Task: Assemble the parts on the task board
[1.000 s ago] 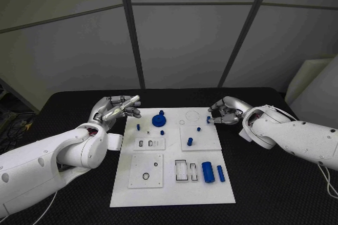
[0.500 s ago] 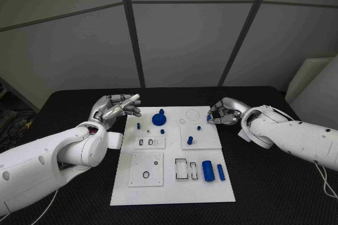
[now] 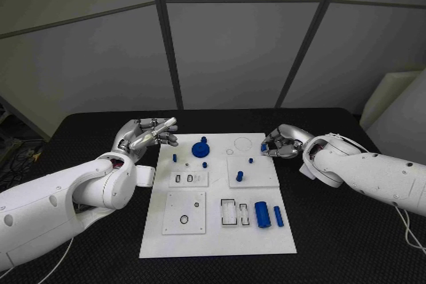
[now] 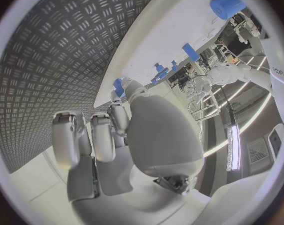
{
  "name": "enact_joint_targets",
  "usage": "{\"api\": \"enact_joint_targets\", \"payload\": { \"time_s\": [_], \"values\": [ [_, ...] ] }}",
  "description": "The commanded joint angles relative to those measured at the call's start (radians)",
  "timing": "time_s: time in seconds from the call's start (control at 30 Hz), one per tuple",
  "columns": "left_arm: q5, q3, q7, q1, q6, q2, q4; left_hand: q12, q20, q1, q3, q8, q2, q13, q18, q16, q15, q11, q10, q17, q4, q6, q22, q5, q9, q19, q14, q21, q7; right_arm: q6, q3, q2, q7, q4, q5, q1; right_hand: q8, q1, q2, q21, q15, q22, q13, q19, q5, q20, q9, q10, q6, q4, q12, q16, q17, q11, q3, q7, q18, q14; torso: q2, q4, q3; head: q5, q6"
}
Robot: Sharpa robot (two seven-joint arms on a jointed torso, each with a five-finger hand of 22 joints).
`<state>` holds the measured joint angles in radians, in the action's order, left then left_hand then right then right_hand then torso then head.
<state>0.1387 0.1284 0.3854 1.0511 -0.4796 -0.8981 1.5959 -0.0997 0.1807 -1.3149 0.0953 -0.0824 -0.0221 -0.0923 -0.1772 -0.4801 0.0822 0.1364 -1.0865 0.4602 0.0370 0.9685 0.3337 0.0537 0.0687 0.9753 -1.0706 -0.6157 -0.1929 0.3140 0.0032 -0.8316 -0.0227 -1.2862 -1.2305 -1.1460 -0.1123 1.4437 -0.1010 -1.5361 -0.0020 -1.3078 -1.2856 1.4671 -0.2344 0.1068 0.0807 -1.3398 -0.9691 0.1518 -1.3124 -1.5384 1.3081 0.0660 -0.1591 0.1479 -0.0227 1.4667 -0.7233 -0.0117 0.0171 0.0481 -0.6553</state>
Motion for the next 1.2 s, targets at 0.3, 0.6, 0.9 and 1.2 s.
{"api": "enact_joint_targets", "payload": {
  "time_s": [0.3,0.6,0.9,1.2],
  "values": [
    [0.003,0.001,0.002,0.000,0.011,0.002,-0.001,0.004,0.000,0.006,-0.003,0.005,0.008,-0.001,-0.002,-0.007,-0.001,0.005,-0.002,0.002,-0.005,0.005,0.001,-0.002,-0.001,-0.010,0.007,-0.005,-0.005,0.004,0.000,0.006,0.004,0.007,-0.010,-0.001,-0.007,-0.005,0.011,0.002,-0.007,-0.184,-0.003,0.062,0.003,-0.008,0.000,-0.007,-0.010,-0.004,-0.008,-0.003,0.200,-0.001,0.001,0.003,0.005,0.089,0.001,0.0002,0.0005,-0.001,-0.001],
    [0.003,0.001,0.002,0.000,0.012,0.002,-0.001,0.004,0.000,0.006,-0.003,0.005,0.008,-0.001,-0.002,-0.007,-0.001,0.005,-0.002,0.002,-0.005,0.005,0.001,-0.002,-0.001,-0.010,0.007,-0.005,-0.005,0.013,0.000,0.012,0.004,0.015,-0.009,-0.001,-0.003,-0.009,0.009,0.002,-0.006,-0.184,-0.003,0.062,0.007,-0.008,-0.002,-0.007,-0.006,-0.003,-0.007,-0.003,0.201,0.000,0.003,0.005,0.005,0.090,0.001,0.0000,0.0004,0.000,-0.001],
    [0.003,0.001,0.001,0.000,0.012,0.002,-0.001,0.004,0.000,0.006,-0.003,0.005,0.008,-0.001,-0.002,-0.007,-0.001,0.005,-0.002,0.002,-0.005,0.005,0.001,-0.002,-0.001,-0.010,0.007,-0.005,-0.005,0.017,0.000,0.017,0.005,0.019,-0.009,-0.001,-0.003,-0.010,0.012,0.001,-0.006,-0.185,-0.004,0.062,0.008,-0.008,-0.002,-0.009,-0.007,-0.002,-0.009,-0.003,0.202,0.001,0.002,0.006,0.005,0.090,0.001,0.0005,0.0004,0.000,-0.003],
    [0.003,0.001,0.000,0.000,0.013,0.002,0.000,0.004,0.000,0.005,-0.003,0.005,0.009,-0.001,-0.002,-0.007,-0.001,0.005,-0.001,0.002,-0.006,0.005,0.002,-0.002,-0.001,-0.011,0.009,-0.005,-0.006,0.021,0.000,0.020,0.011,0.019,-0.006,-0.001,-0.012,-0.008,0.020,0.000,-0.007,-0.188,-0.015,0.064,0.007,-0.008,0.000,-0.018,-0.028,-0.004,-0.018,-0.004,0.203,-0.002,-0.001,0.002,0.006,0.090,0.001,0.0004,0.0001,0.000,-0.004]
  ]
}}
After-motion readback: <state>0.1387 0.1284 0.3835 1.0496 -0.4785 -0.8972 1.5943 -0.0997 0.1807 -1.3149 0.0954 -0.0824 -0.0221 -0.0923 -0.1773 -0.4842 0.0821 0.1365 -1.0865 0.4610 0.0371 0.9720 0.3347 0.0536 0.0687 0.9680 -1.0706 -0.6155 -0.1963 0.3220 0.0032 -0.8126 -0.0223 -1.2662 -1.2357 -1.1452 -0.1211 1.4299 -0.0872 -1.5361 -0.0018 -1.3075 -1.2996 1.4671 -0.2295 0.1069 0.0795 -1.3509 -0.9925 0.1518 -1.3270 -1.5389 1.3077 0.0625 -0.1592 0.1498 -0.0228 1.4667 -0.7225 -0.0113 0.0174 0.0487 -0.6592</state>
